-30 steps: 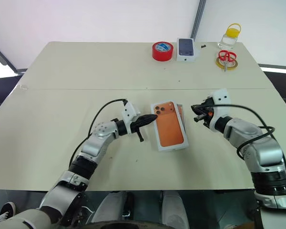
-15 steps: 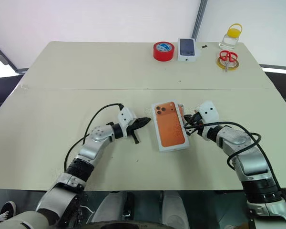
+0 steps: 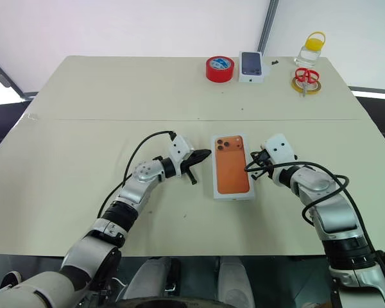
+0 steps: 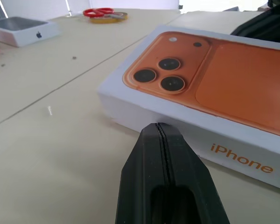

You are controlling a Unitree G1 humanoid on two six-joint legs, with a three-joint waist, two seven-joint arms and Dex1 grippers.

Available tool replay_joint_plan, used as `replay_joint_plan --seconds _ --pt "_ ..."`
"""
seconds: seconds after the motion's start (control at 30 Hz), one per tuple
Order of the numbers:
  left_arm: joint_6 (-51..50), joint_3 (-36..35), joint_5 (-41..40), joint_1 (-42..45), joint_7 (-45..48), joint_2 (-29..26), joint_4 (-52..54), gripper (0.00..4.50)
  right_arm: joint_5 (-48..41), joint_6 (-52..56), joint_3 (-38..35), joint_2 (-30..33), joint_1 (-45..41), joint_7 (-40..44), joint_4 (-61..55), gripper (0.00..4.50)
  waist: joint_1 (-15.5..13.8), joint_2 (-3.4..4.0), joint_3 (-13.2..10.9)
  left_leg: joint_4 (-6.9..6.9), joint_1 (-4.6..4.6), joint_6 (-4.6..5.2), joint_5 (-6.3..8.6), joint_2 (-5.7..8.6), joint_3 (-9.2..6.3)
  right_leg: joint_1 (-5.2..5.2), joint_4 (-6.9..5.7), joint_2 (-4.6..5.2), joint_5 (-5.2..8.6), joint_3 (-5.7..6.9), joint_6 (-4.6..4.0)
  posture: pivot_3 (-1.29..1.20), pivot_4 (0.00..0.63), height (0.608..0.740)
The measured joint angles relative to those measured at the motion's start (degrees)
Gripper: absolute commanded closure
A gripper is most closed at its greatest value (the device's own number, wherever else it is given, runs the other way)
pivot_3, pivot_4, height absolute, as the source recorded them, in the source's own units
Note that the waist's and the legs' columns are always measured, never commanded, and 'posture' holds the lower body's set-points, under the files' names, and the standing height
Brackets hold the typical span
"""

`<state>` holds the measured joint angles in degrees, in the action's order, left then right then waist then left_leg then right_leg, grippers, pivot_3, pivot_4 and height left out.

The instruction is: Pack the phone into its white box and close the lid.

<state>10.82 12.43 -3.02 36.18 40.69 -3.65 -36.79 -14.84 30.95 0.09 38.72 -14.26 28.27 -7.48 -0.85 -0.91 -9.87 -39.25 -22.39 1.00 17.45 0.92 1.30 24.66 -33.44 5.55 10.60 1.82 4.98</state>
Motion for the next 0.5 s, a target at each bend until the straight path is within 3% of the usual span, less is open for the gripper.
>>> replay_joint_plan --seconds 0.5 --pt "2.0 -0.3 0.2 2.7 -1.3 1.4 -3.8 4.50 9.2 -0.6 2.8 -3.4 -5.4 -2.6 5.7 4.47 0.1 0.00 0.0 0.01 0.00 0.00 0.00 0.03 -0.01 0.00 -0.02 0.00 -0.08 0.00 0.13 0.00 0.150 0.740"
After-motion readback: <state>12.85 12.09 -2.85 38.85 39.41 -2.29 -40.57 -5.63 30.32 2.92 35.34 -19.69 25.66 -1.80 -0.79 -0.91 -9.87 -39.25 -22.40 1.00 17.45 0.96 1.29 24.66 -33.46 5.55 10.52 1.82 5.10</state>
